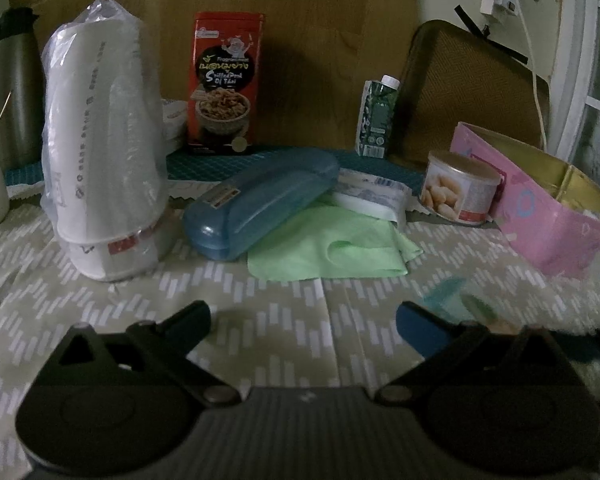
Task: Organize soft objects
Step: 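Grasp the green 'fine apple' tissue pack with the right gripper, then grasp the teal wet-wipes pack with the left gripper while the right holds the tissue pack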
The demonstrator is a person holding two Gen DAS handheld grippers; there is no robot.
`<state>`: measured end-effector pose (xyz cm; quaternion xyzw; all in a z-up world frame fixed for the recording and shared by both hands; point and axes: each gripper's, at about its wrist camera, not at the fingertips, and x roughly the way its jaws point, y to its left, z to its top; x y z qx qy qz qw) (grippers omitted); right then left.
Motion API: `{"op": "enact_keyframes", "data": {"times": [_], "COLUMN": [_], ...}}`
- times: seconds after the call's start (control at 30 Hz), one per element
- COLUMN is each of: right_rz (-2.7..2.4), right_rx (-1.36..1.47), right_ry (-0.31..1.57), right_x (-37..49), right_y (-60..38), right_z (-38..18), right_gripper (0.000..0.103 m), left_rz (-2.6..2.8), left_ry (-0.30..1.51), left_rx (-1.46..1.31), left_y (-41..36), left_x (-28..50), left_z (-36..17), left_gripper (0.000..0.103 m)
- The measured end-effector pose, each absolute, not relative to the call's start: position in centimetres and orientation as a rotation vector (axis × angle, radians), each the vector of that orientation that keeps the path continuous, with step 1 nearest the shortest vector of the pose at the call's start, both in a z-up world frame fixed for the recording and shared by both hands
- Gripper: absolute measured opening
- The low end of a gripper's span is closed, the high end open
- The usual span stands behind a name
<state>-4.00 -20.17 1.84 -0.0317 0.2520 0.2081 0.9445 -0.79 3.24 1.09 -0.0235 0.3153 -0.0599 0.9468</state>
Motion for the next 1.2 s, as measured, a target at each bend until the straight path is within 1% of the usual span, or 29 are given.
{"op": "enact_keyframes", "data": {"times": [0.1,0.47,0.6,0.87,1.07,1.2], "right_rz": [0.421,0.416,0.416,0.490,0.550,0.583], "right_rx": [-0.062,-0.047,-0.042,0.065,0.261,0.379], "right_ry": [0.485,0.470,0.464,0.485,0.521,0.539], "right_x": [-5.6,-5.4,-5.9,-6.6,-6.6,-6.6], "right_y": [-20.2,-20.1,-20.1,-19.9,-22.1,-23.4], "right_z": [1.5,1.2,1.1,1.1,0.9,0.5], "right_gripper": [0.045,0.048,0.045,0.045,0.045,0.045], "left_rz": [-0.123,-0.126,-0.127,-0.150,-0.185,-0.243], "left_ry": [0.645,0.654,0.656,0.667,0.715,0.770], "left_rx": [-0.038,-0.007,-0.005,-0.051,-0.143,-0.256], "left_y": [3.1,3.0,3.0,3.7,4.4,5.1], "left_x": [-0.8,-0.5,-0.4,-0.5,-1.7,-2.5], "left_z": [1.1,1.0,0.9,1.1,1.7,2.3], "left_gripper": [0.103,0.103,0.103,0.103,0.103,0.103]}}
